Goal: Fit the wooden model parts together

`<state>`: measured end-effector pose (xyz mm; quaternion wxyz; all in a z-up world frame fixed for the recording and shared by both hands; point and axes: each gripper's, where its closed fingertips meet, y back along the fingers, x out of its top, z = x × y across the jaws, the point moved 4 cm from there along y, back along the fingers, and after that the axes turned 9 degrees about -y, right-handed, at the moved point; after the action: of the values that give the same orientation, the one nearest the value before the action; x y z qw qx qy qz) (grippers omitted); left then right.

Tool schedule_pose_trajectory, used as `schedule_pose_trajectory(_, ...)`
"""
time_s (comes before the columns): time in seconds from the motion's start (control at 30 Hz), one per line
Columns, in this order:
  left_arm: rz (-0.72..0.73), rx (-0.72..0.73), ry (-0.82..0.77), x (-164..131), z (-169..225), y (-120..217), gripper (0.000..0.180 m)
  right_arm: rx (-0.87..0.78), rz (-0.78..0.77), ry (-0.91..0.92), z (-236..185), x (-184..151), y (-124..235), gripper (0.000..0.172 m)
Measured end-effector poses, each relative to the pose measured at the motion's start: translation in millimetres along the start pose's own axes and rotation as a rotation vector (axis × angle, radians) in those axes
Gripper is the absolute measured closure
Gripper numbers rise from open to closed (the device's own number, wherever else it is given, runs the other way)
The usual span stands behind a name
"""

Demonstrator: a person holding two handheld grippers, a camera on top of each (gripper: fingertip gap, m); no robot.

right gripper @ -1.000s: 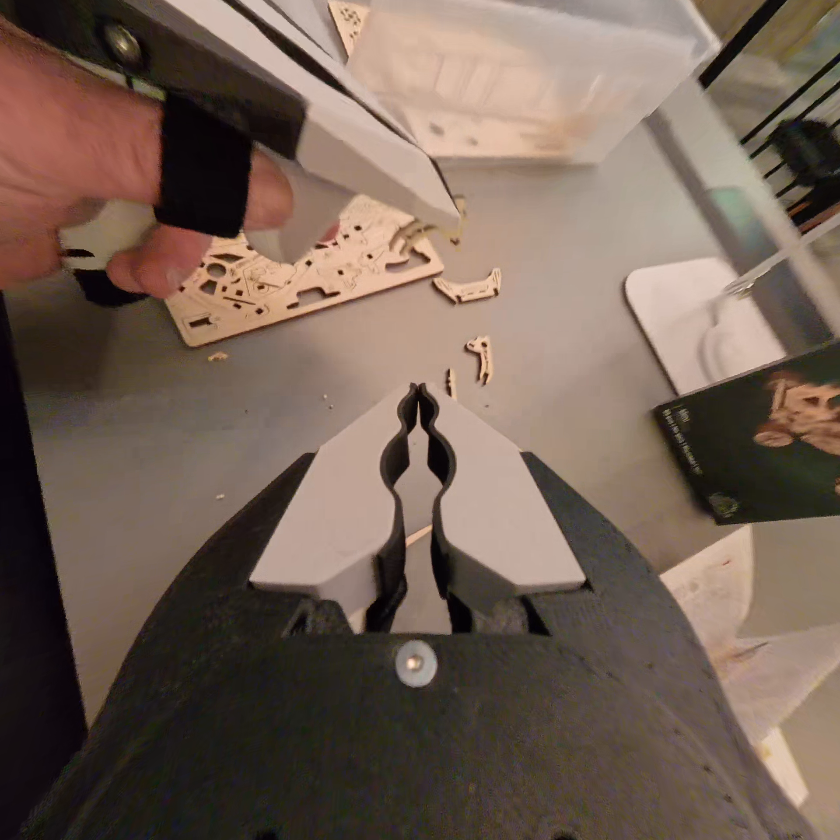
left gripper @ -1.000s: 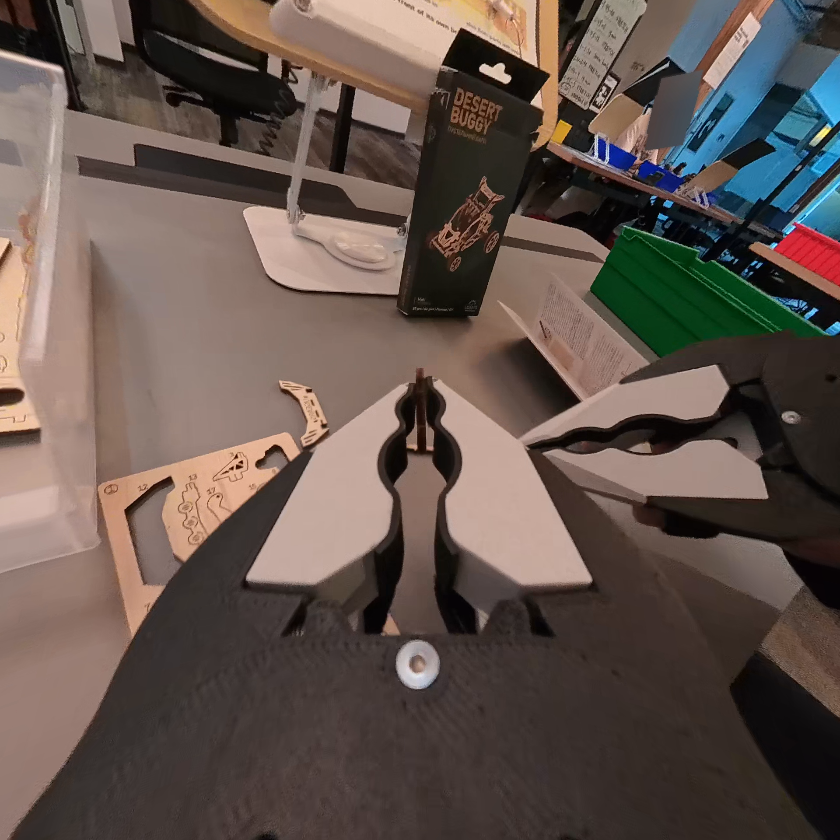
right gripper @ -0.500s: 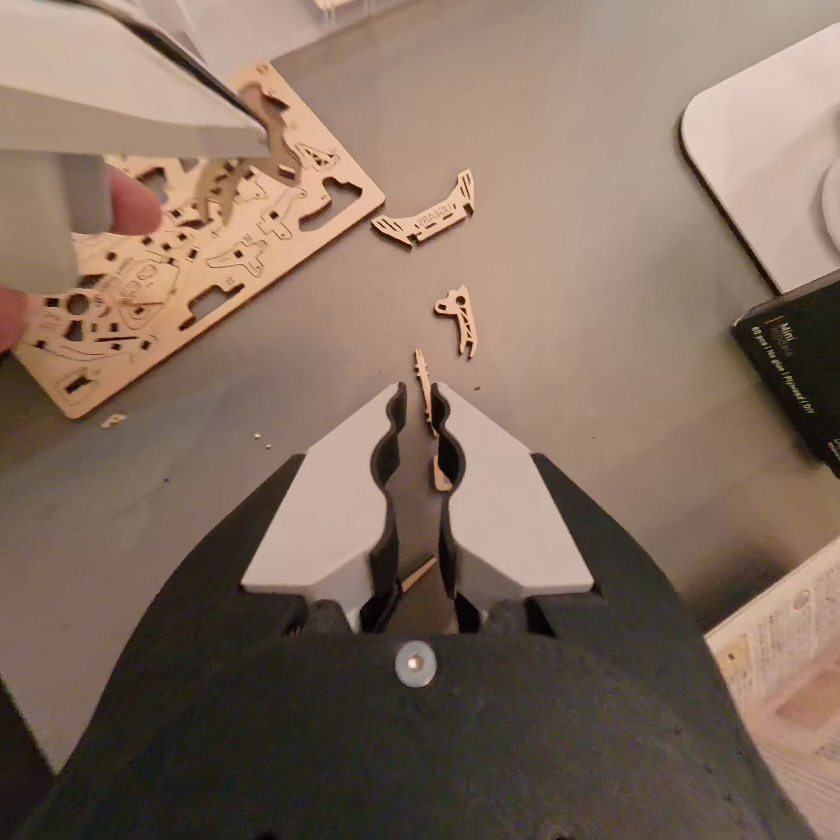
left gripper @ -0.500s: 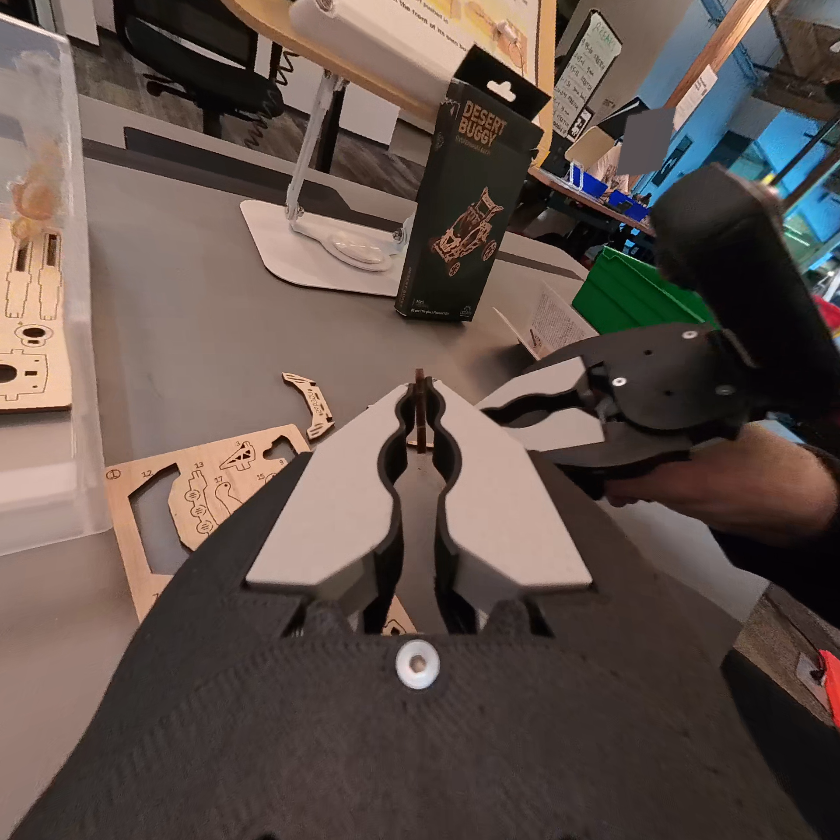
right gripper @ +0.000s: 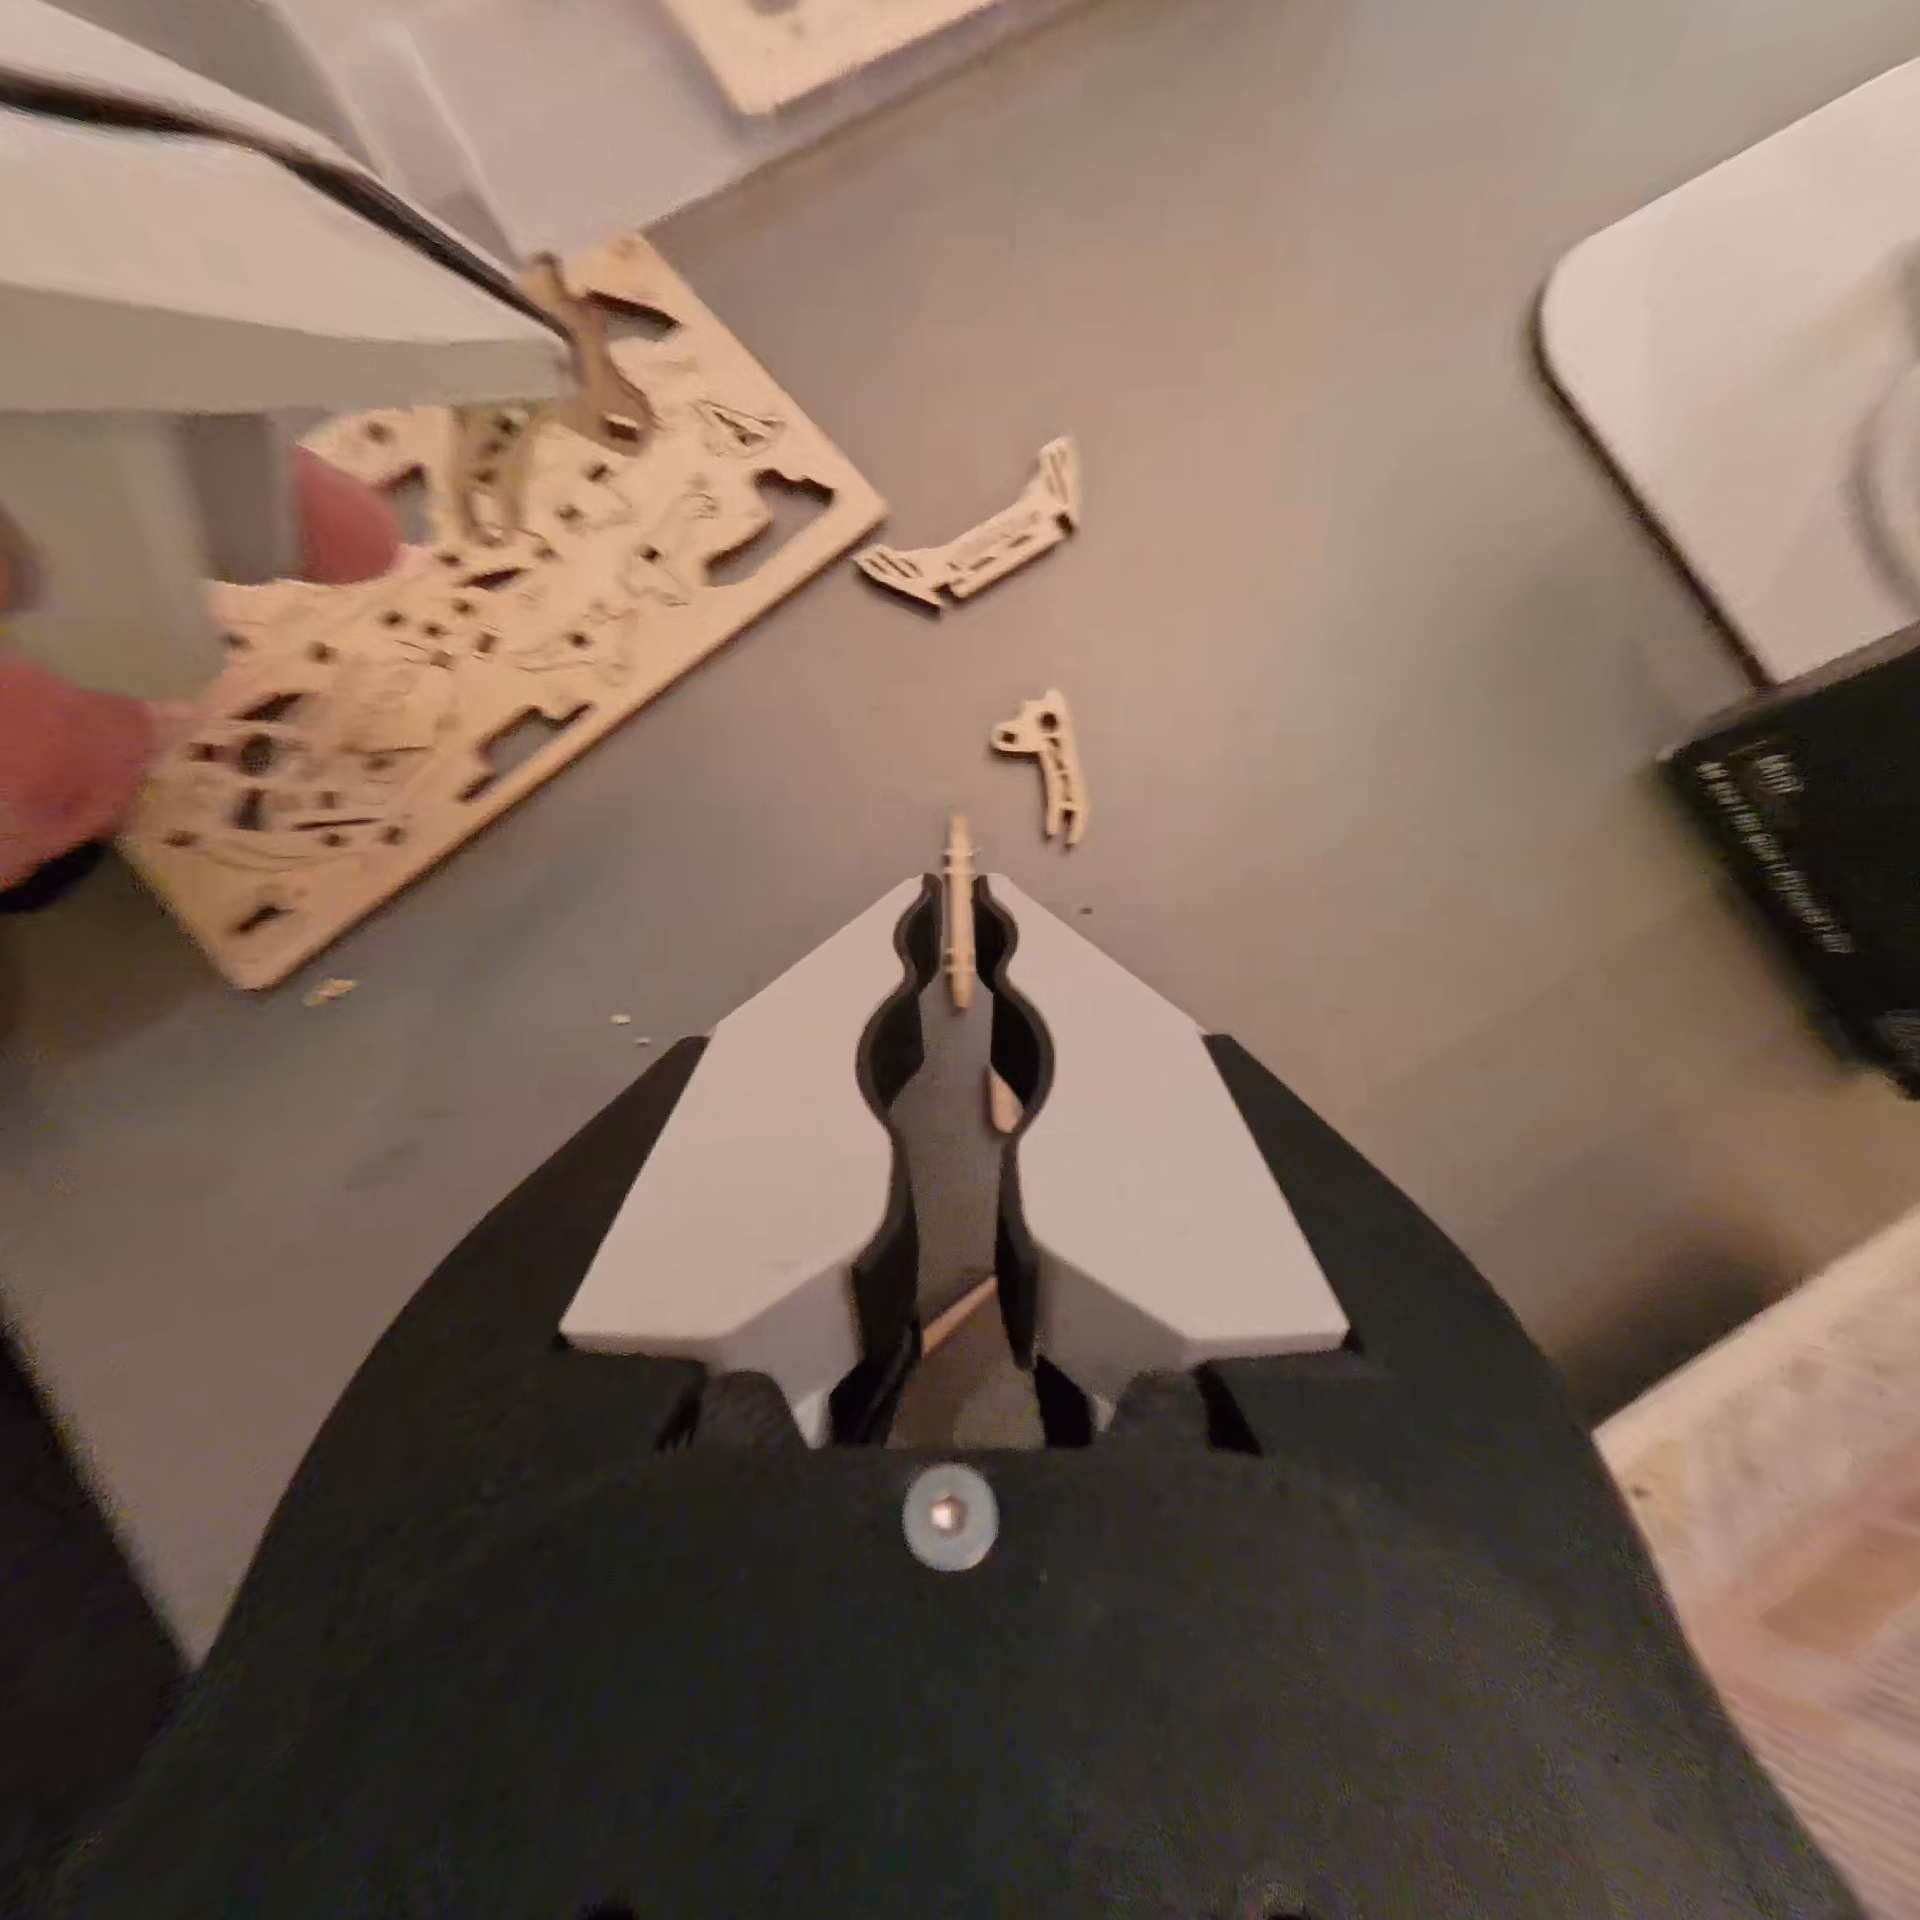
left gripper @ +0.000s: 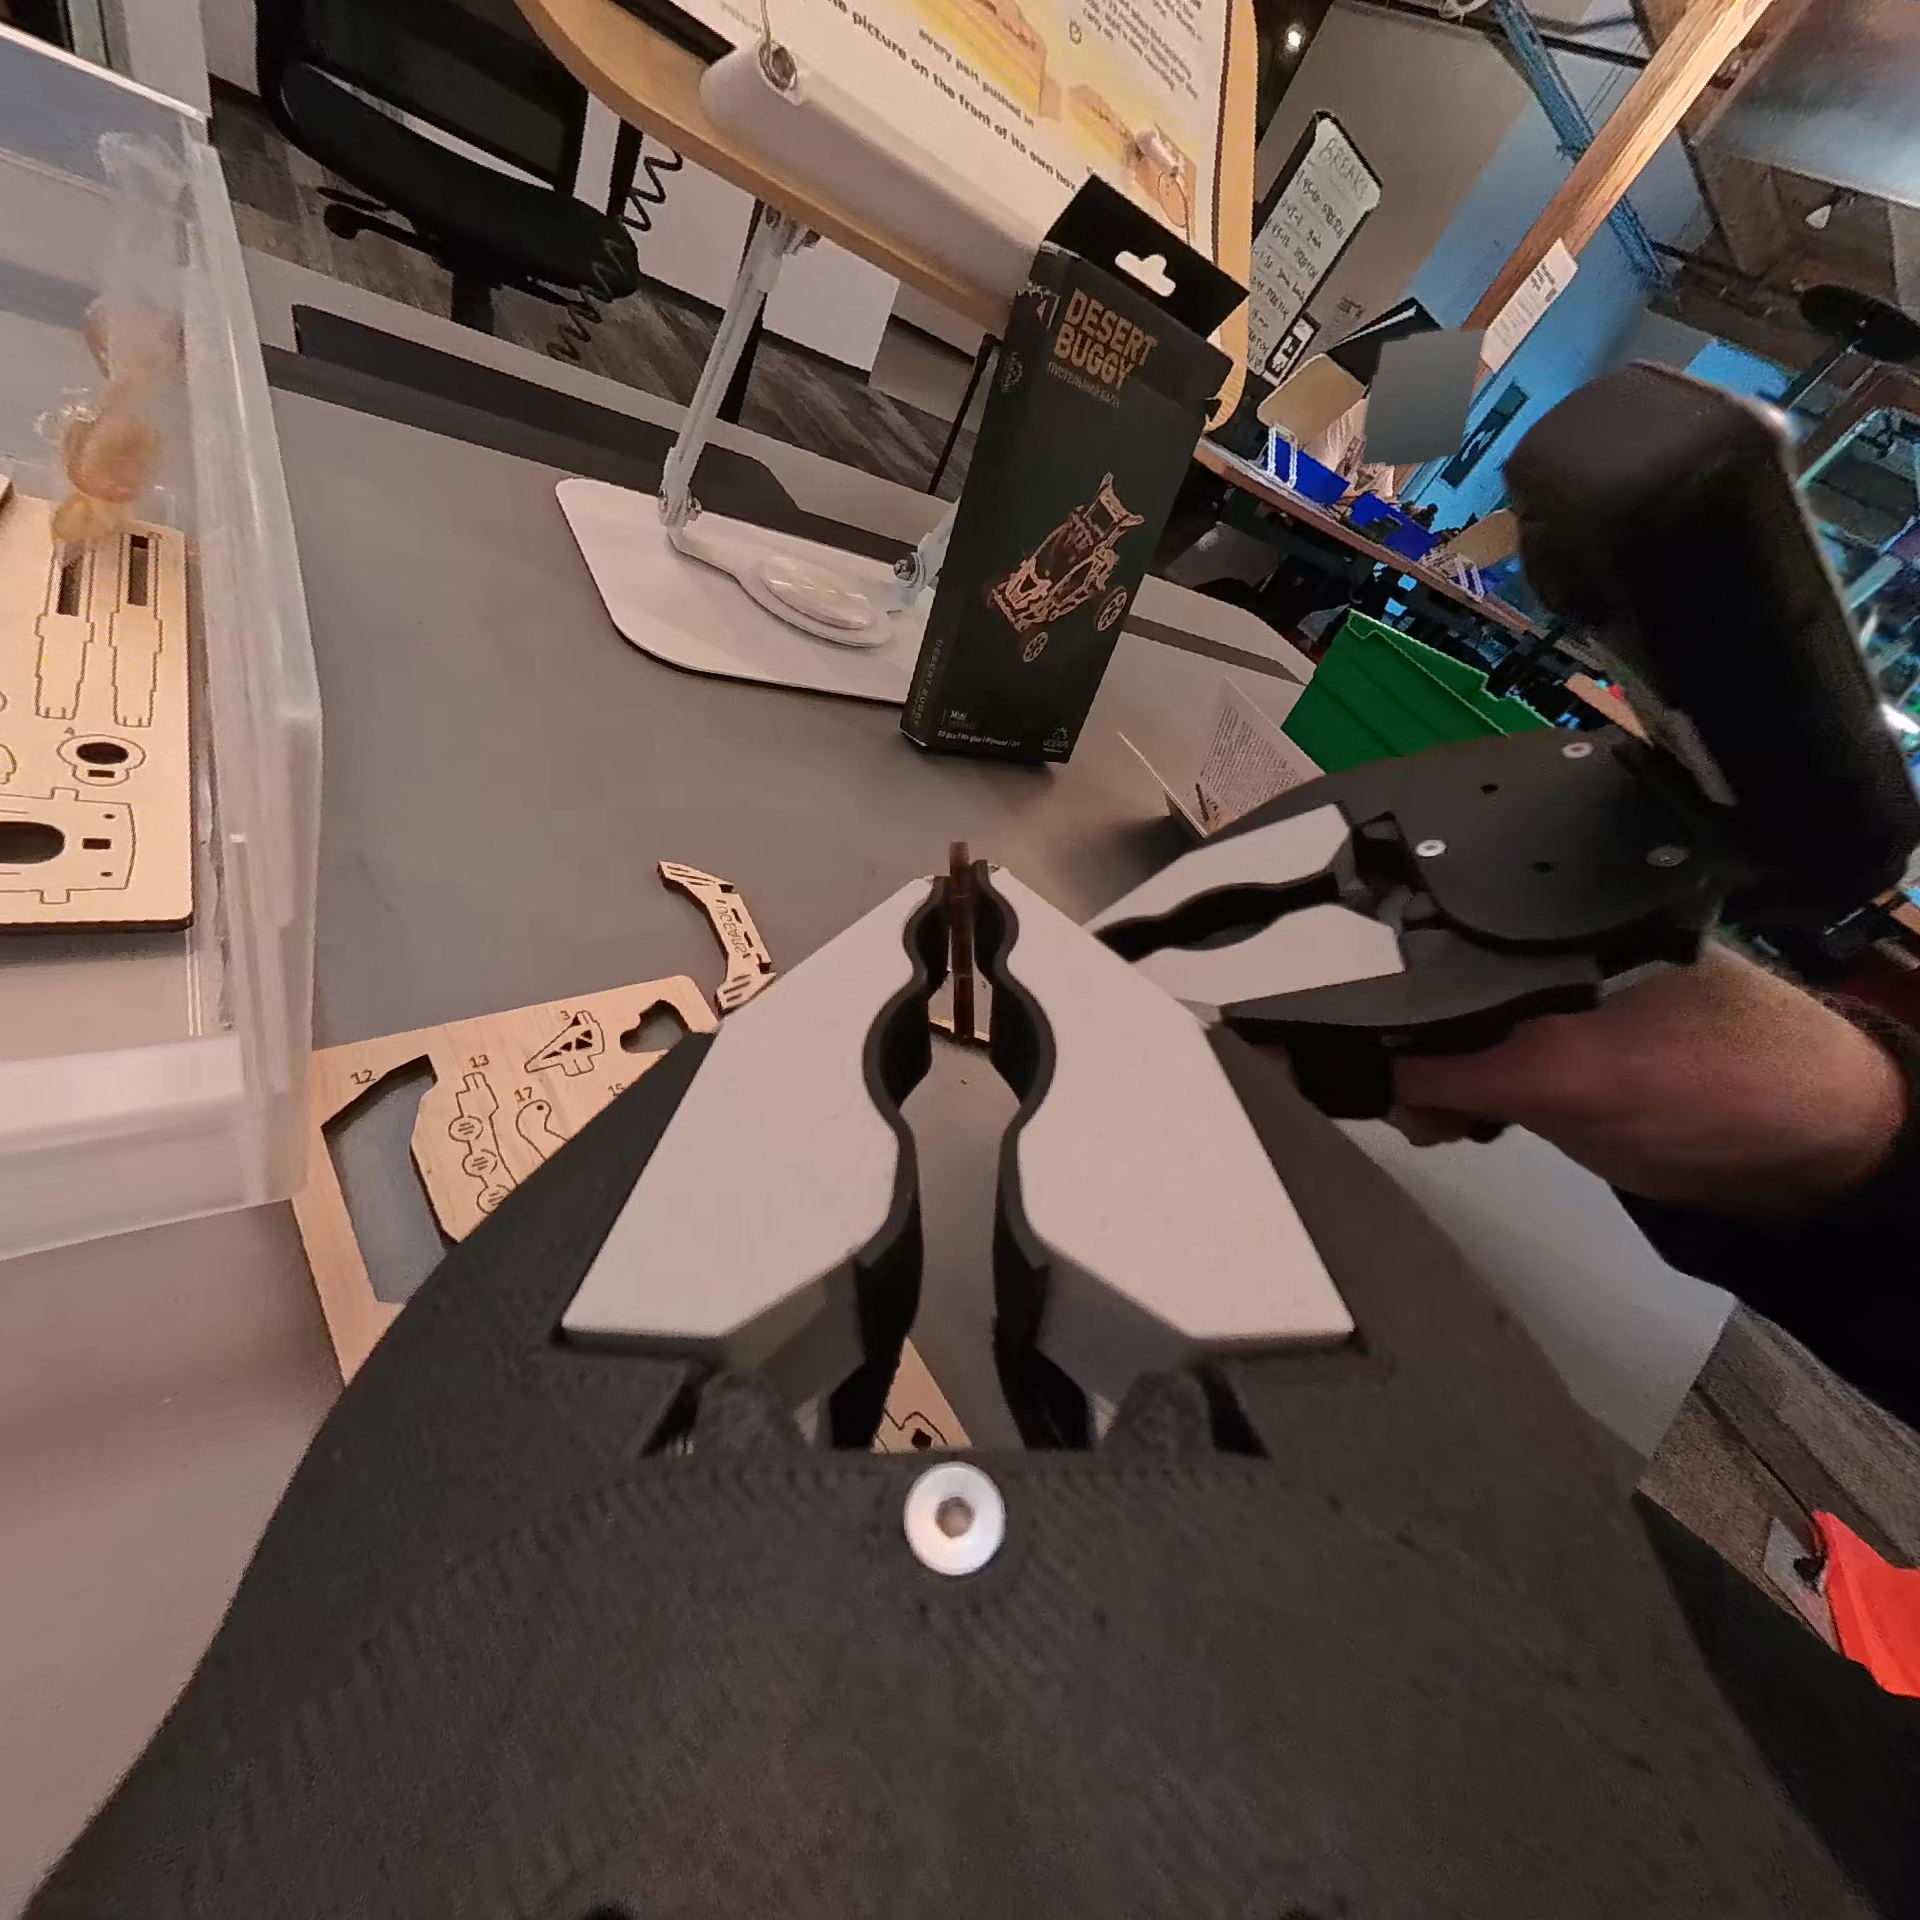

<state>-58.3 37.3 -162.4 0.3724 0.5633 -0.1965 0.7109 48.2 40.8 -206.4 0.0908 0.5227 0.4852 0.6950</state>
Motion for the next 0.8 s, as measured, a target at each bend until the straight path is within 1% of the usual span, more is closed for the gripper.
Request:
schedule_pose_trajectory(0.03,0.0,-0.001,0.0,-0.2,0.3,0.0,0.179,0.002,-0.018,0.016,0.9,-2.3,-4.0,0.168)
schedule_pose_trajectory(0.1,0.0,-0.002,0.0,-0.3,1.1,-0.1,0.179,0.049,-0.047,-0.007,-1.3,-7.9,-12.7,0.16)
schedule_pose_trajectory(0.13,0.001,-0.003,0.0,0.1,1.2,0.0,0.179,0.05,-0.044,-0.015,-0.7,-9.1,-15.6,0.161)
schedule_pose_trajectory(0.2,0.001,-0.002,0.0,0.4,1.1,-0.1,0.179,0.012,-0.03,0.0,3.6,-8.6,-16.9,0.17)
schedule_pose_trajectory(0.23,0.0,-0.002,0.001,0.2,0.9,-0.3,0.179,0.009,-0.027,0.026,3.1,-8.5,-17.0,0.171)
schedule_pose_trajectory(0.3,0.0,-0.004,0.005,-0.6,1.0,-0.8,0.179,0.097,-0.035,-0.011,-6.6,-7.9,-14.9,0.171)
schedule_pose_trajectory(0.4,-0.002,-0.005,0.008,-1.3,0.1,-0.8,0.179,0.342,-0.055,-0.189,-25.4,-5.2,-5.9,0.171)
schedule_pose_trajectory(0.47,-0.003,-0.005,0.012,-1.6,-0.9,-0.6,0.179,0.409,-0.1,-0.245,-28.8,-10.3,-5.3,0.171)
schedule_pose_trajectory(0.53,-0.007,-0.007,0.016,-2.9,-1.6,-0.9,0.179,0.402,-0.14,-0.23,-28.5,-18.0,-10.0,0.171)
schedule_pose_trajectory(0.6,-0.009,-0.009,0.021,-3.2,-1.6,-1.1,0.179,0.358,-0.126,-0.227,-24.8,-15.6,-11.5,0.17)
schedule_pose_trajectory(0.7,-0.011,-0.012,0.022,-3.5,-1.1,-1.5,0.179,0.305,-0.1,-0.206,-20.9,-11.5,-12.7,0.161)
schedule_pose_trajectory(0.77,-0.012,-0.013,0.024,-4.0,-1.0,-1.7,0.179,0.298,-0.09,-0.206,-19.8,-10.3,-13.0,0.155)
schedule_pose_trajectory(0.8,-0.013,-0.014,0.025,-4.1,-1.2,-1.7,0.179,0.293,-0.086,-0.2,-18.9,-10.9,-13.2,0.158)
